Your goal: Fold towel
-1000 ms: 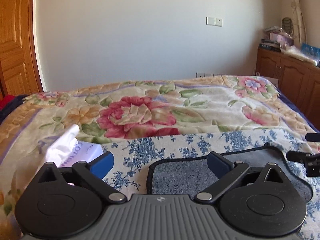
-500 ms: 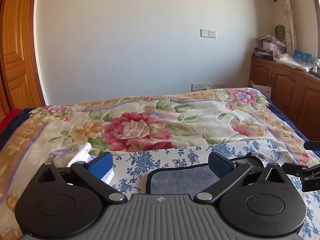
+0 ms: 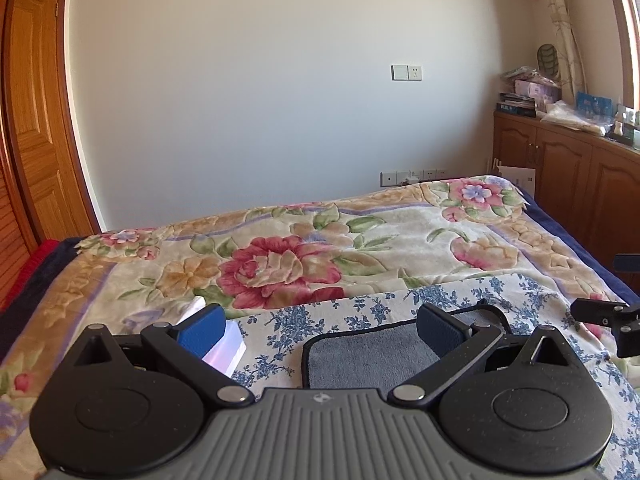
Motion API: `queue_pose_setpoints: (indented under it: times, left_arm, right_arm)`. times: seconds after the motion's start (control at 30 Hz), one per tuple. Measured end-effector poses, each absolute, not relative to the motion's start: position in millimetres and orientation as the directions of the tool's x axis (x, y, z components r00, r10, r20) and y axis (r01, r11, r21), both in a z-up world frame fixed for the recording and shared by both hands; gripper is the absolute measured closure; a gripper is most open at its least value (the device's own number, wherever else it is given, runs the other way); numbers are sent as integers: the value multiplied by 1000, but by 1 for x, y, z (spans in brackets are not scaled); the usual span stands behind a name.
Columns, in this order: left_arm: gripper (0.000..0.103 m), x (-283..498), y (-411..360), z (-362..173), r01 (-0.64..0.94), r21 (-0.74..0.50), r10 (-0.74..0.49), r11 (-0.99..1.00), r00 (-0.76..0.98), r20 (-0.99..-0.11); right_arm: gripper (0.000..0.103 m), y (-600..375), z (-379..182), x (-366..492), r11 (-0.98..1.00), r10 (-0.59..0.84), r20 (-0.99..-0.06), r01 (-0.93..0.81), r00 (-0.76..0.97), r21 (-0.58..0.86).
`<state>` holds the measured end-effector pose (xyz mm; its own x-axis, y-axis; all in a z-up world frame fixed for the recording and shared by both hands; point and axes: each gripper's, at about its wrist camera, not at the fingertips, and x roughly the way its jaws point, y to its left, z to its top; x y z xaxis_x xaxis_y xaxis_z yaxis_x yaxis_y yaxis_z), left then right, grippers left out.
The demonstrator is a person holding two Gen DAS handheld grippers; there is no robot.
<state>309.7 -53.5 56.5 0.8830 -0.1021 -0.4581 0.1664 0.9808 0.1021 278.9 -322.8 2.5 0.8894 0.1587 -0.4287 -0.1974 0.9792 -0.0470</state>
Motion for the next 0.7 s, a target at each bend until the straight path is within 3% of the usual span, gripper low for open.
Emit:
queue_pose_setpoints:
  times: [0.7]
  left_arm:
    - [0,217,-54,109,184,61,-142,981,896,-421]
  right_arm:
    - [0,-323,31,199,984,154,-407,-177,900,-18]
